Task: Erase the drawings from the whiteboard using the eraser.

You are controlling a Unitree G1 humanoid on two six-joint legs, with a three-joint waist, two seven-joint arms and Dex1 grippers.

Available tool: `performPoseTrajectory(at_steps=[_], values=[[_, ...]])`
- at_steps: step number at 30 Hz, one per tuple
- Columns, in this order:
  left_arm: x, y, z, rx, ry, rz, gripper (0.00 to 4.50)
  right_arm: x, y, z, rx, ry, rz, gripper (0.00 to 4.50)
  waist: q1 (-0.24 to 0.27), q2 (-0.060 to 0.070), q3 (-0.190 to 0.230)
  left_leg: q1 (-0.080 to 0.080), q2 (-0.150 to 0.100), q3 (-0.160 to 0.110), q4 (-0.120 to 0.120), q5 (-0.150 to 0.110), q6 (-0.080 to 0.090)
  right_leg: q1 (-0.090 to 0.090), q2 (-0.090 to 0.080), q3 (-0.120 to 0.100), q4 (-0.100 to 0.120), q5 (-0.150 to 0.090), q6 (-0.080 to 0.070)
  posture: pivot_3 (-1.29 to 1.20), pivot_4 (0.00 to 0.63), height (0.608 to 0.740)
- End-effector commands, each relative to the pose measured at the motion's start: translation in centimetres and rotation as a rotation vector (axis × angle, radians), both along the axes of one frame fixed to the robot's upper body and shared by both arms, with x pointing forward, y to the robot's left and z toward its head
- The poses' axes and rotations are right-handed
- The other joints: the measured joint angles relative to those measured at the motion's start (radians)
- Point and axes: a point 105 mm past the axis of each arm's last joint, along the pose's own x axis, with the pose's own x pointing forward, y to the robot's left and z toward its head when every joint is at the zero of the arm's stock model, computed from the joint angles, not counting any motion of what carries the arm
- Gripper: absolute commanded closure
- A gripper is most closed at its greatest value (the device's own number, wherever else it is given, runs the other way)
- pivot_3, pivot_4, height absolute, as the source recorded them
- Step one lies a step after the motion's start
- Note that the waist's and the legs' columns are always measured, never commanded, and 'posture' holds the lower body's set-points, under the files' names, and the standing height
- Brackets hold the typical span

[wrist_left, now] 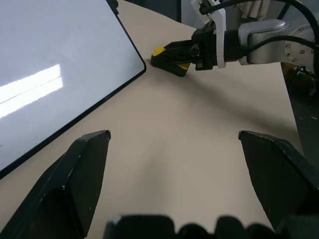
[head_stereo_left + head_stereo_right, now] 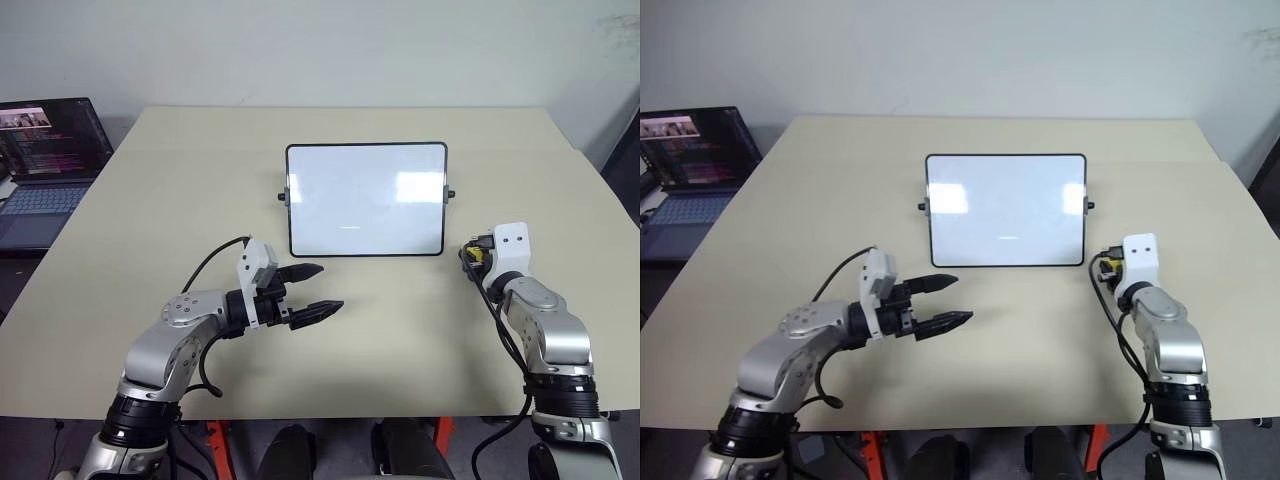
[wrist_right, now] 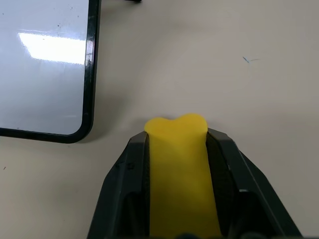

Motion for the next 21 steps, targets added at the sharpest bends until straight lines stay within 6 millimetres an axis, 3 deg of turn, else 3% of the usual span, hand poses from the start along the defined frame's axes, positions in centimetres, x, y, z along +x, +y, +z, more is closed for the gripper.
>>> performPoseTrajectory(at_steps=[1,6,9,15,21], values=[[-0.07,-0.14,1.42,-0.015,-0.058,-0.012,0.00,0.30,-0.21,1.59,-0.003,-0.062,0.002,3.23,0.000,0.000,0.000,0.000,0.000,0.000,0.000,0.000,0.000,0.000,0.000,0.000,0.000,0.000,0.000,0.00,0.150,0.740],[0.10,-0.27,1.77,-0.015,-0.062,-0.012,0.00,0.28,-0.20,1.55,0.002,-0.060,0.002,3.23,0.000,0.000,0.000,0.000,0.000,0.000,0.000,0.000,0.000,0.000,0.000,0.000,0.000,0.000,0.000,0.00,0.150,0.740],[0.02,-0.43,1.85,-0.015,-0.062,-0.018,0.00,0.32,-0.30,1.63,-0.001,-0.063,0.000,2.37,0.000,0.000,0.000,0.000,0.000,0.000,0.000,0.000,0.000,0.000,0.000,0.000,0.000,0.000,0.000,0.00,0.150,0.740],[0.11,-0.34,1.90,-0.016,-0.063,-0.017,0.00,0.40,-0.36,1.79,-0.011,-0.069,-0.005,0.18,0.000,0.000,0.000,0.000,0.000,0.000,0.000,0.000,0.000,0.000,0.000,0.000,0.000,0.000,0.000,0.00,0.150,0.740],[0.19,-0.23,1.72,-0.016,-0.061,-0.014,0.00,0.47,-0.43,2.05,-0.009,-0.077,-0.014,0.05,0.000,0.000,0.000,0.000,0.000,0.000,0.000,0.000,0.000,0.000,0.000,0.000,0.000,0.000,0.000,0.00,0.150,0.740]])
